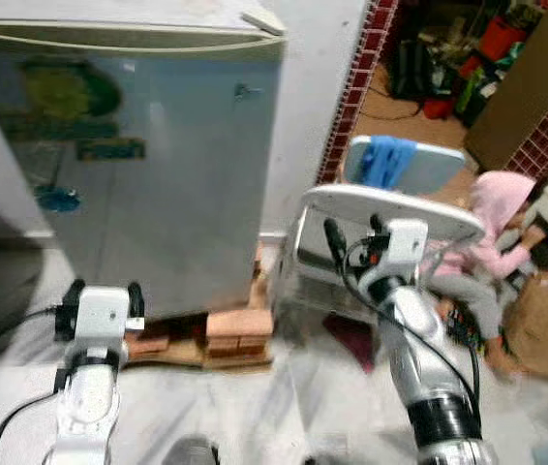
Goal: Restocking fridge
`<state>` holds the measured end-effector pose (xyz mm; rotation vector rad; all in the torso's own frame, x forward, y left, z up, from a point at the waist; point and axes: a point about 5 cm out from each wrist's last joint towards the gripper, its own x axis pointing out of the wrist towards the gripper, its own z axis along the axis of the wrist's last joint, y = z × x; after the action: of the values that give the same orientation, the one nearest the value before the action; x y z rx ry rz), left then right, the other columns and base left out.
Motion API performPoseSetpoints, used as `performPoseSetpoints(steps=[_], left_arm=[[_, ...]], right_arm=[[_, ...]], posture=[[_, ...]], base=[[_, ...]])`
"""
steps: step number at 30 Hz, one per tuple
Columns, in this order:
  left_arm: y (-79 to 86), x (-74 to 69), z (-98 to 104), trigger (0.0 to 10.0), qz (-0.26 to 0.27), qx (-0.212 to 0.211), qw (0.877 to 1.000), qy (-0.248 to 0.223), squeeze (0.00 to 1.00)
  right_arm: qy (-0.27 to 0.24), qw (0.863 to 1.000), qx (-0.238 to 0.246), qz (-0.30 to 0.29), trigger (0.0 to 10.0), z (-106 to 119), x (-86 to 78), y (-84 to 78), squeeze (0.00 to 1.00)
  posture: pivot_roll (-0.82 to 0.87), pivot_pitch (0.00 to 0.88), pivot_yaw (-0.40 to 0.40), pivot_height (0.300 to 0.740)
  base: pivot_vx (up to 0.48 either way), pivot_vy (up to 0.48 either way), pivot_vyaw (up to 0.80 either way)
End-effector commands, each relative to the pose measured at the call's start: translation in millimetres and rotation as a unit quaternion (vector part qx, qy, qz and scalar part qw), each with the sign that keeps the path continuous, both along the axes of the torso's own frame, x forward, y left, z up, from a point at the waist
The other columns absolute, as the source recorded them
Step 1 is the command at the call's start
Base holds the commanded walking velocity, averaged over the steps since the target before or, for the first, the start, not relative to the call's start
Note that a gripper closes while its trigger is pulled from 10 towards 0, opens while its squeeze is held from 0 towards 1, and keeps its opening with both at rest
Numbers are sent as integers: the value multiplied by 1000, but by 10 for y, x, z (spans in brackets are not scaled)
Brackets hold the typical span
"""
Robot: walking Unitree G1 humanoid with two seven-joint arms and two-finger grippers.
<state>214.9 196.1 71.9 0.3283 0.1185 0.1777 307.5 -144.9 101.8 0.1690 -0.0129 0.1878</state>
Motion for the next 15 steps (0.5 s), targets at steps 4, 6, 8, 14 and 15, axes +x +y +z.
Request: performPoseSetpoints(steps=[4,6,8,14,15], left_arm=[[-48,19,14,10000,-13,1,1000,-4,0],[-50,26,18,10000,-14,2,1000,-5,0],[-54,41,26,10000,-17,2,1000,-6,0],[-94,114,117,10000,-41,1,998,-39,0],[-98,121,131,10000,-44,1,998,-42,0]], right_arm=[[7,1000,-5,-24,10000,-34,-4,-118,0],[12,999,-5,-31,10000,-50,-5,-139,0],[14,999,-6,-36,10000,-62,-6,-154,0],[12,999,-7,-41,10000,-56,7,-160,0],[12,999,-8,-41,10000,-53,11,-162,0]], posture=[[181,9,-75,740],[180,7,-74,740],[179,6,-72,740],[176,12,-68,740],[175,15,-68,740]], base=[[0,420,0],[0,422,0],[0,424,-800],[0,213,-800],[0,0,-800]])
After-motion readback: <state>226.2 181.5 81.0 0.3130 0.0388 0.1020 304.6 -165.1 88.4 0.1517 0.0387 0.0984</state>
